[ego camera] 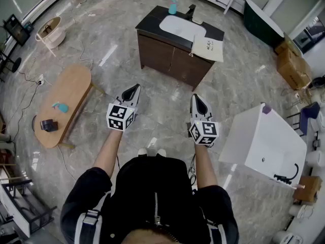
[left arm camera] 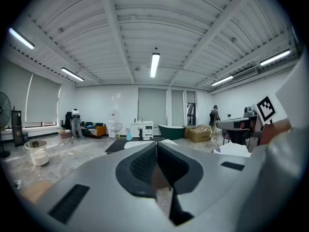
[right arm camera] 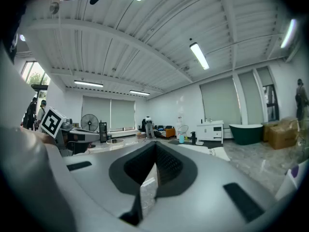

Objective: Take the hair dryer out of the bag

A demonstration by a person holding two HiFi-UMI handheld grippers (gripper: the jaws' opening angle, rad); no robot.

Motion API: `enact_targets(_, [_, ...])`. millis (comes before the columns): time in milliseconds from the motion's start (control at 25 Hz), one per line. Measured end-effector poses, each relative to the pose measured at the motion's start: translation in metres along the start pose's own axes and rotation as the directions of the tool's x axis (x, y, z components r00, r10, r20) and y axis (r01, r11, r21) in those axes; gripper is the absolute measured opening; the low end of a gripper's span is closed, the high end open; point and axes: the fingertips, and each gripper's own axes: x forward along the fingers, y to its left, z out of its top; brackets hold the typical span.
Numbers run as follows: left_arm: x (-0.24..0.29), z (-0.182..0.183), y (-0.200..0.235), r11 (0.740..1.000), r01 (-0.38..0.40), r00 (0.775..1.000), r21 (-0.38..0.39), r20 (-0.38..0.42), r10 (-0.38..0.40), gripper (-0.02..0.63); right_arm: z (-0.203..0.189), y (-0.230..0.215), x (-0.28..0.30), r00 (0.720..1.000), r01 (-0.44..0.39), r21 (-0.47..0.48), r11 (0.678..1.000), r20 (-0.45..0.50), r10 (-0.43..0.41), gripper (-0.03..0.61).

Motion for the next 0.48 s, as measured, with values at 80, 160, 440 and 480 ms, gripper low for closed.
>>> enact_targets(80, [-0.0010,0.0008,-0.0023,1.000,0.004,1.000,0.002,0.003,-0.004,0.024,-0.0006,-0.0009,-0.0023,1.000,0.005,0.006,1.000,0.002,-0.005,0.008])
enact_targets(160, [-0.0014,0.0006,-0.0039,1.000,0.008,1.000,0.005,0.003,-0.008,0.025,-0.0011,-0.0017,-0.0039,1.000,0.010,0.013,1.000,0.006,-0.010,0.008])
enact_targets(440, [-0.0003,0.0024,-0.0046,1.000,0.017,1.000,0.000,0.013,-0.017,0.026,-0.0050,-0.0058,-0.0049,1.000,0.023,0.028,0.999,0.005,-0.023,0.009])
enact_targets(480, [-0.0003,0.0034,-0.0048,1.000,0.018,1.000,0.001,0.017,-0.018,0.026,-0.0053,-0.0070,-0.0051,1.000,0.027,0.030,0.999,0.007,-0.027,0.008])
